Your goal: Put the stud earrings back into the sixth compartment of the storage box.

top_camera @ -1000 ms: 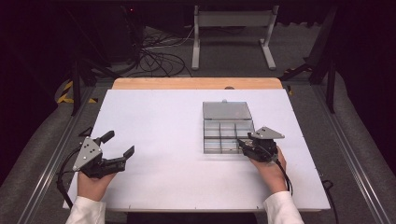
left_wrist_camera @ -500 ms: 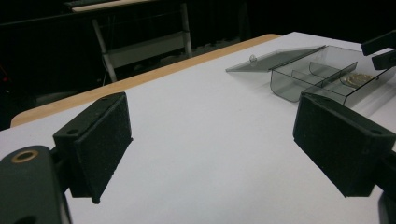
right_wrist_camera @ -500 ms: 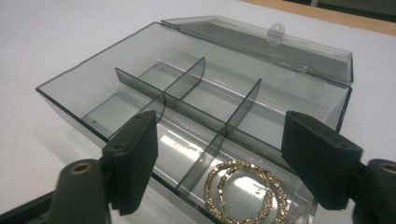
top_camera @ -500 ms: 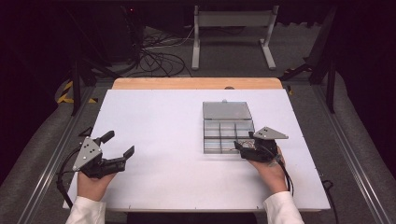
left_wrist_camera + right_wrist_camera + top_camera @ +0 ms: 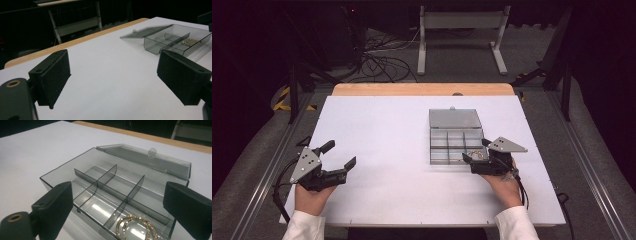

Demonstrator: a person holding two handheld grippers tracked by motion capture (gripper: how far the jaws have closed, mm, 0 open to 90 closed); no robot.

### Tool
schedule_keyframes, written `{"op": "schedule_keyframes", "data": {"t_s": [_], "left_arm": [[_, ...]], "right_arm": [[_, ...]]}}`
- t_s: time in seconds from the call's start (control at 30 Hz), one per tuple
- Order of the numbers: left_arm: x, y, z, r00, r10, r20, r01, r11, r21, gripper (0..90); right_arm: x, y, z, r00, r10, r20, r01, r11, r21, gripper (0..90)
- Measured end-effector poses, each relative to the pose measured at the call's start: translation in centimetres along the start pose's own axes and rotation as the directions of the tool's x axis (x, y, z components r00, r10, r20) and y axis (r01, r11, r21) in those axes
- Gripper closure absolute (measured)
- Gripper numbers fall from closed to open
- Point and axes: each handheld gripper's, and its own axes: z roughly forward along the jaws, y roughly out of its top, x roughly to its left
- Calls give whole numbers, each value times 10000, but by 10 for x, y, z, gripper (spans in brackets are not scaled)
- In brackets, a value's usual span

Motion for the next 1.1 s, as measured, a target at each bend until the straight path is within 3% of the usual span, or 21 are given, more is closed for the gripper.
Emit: {"op": "schedule_keyframes", "data": {"t_s": [0.4,1.1], "left_arm": [[0,0,-1,9999,-100,9,100,9999,-56,121],[2,-1,-2,9999,-124,-44,124,9999,-114,119]], "right_arm": [[-3,0,-14,9999,109,12,-108,9977,-663,12],[-14,-8,-43,9985,367,414,-298,9870,-1577,0]]}}
